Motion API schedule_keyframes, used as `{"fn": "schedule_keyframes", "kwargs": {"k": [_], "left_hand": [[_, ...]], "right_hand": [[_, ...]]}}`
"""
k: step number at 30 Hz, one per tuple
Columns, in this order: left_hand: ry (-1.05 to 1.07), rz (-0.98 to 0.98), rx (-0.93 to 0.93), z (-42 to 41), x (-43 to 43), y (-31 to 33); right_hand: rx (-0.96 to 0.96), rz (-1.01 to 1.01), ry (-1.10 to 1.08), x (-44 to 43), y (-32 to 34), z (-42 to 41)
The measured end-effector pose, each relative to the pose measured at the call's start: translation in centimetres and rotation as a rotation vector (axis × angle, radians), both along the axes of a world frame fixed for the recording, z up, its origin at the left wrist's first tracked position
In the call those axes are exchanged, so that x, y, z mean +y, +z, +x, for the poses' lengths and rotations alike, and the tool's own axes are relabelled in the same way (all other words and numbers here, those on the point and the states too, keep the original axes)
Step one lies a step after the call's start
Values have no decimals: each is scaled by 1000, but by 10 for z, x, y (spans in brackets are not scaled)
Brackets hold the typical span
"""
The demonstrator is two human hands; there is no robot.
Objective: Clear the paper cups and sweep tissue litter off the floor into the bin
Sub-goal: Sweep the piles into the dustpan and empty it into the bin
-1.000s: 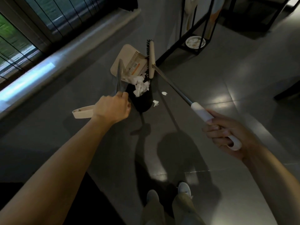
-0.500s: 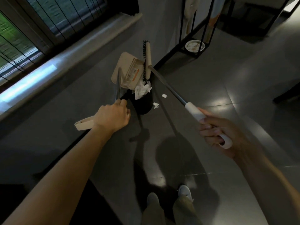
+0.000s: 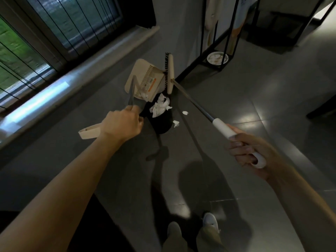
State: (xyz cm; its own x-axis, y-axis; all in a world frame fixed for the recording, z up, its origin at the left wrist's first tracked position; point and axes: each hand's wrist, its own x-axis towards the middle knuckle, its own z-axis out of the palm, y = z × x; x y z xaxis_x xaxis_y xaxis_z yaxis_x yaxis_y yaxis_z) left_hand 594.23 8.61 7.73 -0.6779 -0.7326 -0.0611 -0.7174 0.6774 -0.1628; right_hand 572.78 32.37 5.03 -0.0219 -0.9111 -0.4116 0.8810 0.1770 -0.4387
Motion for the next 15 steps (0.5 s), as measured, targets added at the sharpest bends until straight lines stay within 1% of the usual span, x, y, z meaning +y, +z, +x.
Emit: {"fn": "schedule_keyframes", "kwargs": {"k": [3,5,7,9,13,15], "left_hand": [[138,3,153,6,-2,20],[249,26,320,11,0,34],[367,63,492,17,0,43],[442,84,632,25,-4,50],[524,134,777,51,1,70],[602,191,862,67,7,76]], "right_hand": [[-32,-17,-11,-2,7,-3],[-25,-31,-25,-3,11,-3],[22,-42,-22,-7,15,-3],[30,-34,-23,-11,15,-6],[6,14,0,-23,11,-21],[17,54,1,-30,7,-28]]}}
